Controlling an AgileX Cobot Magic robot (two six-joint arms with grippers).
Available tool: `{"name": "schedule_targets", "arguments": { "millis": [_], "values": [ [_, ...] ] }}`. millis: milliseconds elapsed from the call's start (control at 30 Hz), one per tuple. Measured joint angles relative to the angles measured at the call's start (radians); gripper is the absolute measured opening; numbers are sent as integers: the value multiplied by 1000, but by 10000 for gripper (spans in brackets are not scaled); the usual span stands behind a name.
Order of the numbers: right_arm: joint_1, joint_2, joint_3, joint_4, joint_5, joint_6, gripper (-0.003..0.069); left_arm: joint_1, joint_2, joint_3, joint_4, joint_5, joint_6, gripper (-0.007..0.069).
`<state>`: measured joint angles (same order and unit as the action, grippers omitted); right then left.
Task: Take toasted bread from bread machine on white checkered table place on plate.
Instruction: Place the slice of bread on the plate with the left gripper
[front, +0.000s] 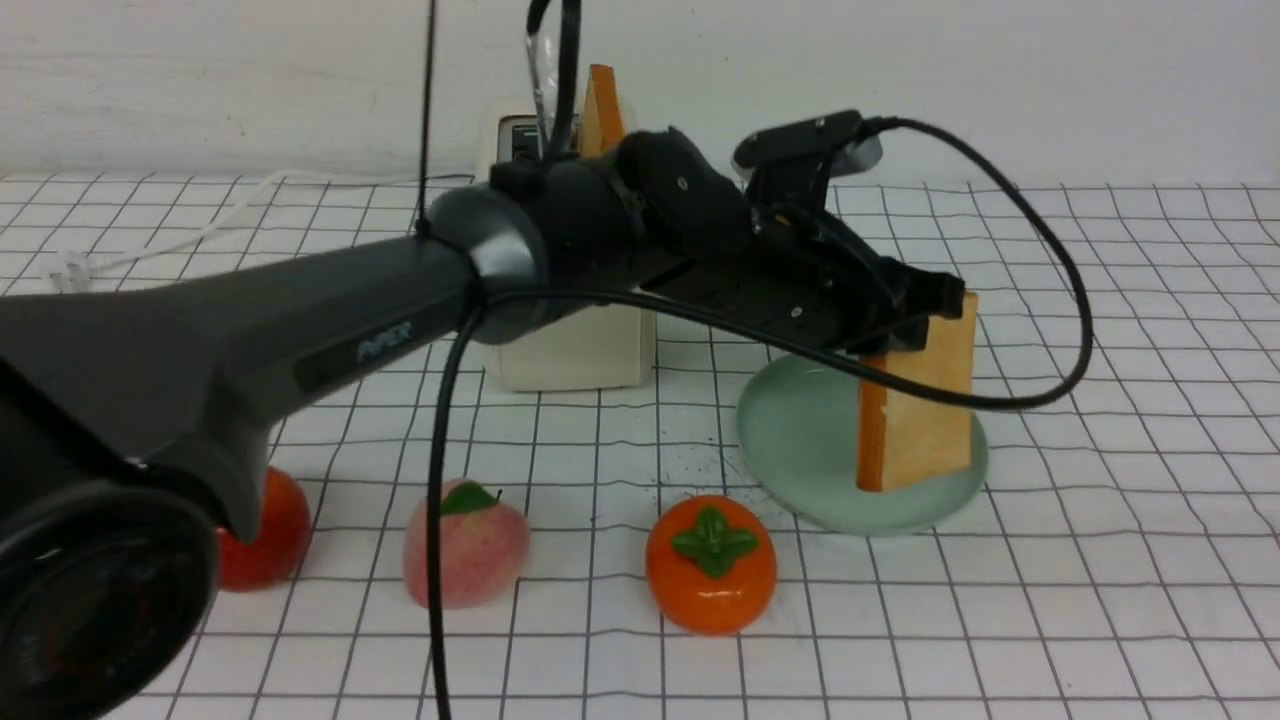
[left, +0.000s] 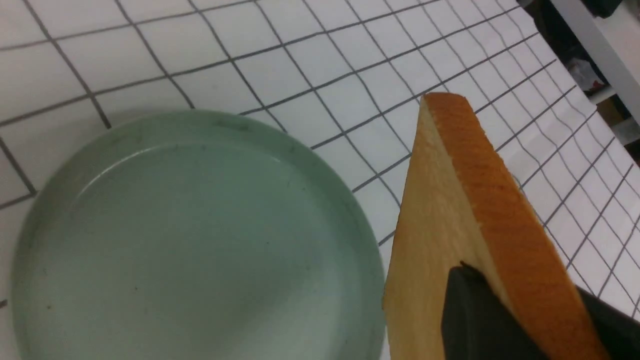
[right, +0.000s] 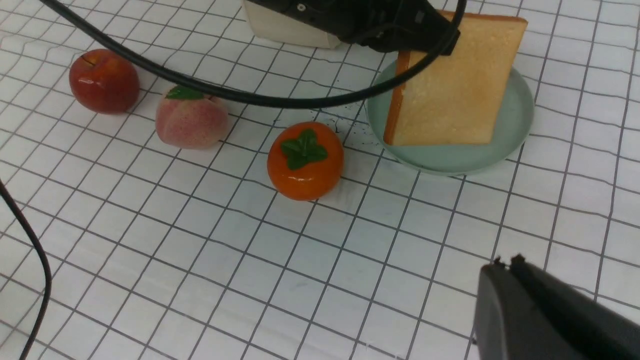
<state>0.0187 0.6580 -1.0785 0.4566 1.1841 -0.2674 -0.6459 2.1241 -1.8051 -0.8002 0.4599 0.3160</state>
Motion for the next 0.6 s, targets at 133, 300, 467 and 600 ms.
{"name": "schedule_targets", "arguments": {
  "millis": [133, 300, 467, 600],
  "values": [
    [0, 0, 0, 0, 0, 1, 4, 0, 33, -1, -23, -31, 0, 103],
    [0, 0, 0, 0, 1, 1, 4, 0, 53, -2, -29, -57, 0, 106],
    [0, 0, 0, 0, -3, 1, 4, 0, 58, -3, -29, -57, 0, 213],
    [0, 0, 0, 0, -7, 1, 6, 0, 69, -3, -20, -54, 0, 401]
  ]
}}
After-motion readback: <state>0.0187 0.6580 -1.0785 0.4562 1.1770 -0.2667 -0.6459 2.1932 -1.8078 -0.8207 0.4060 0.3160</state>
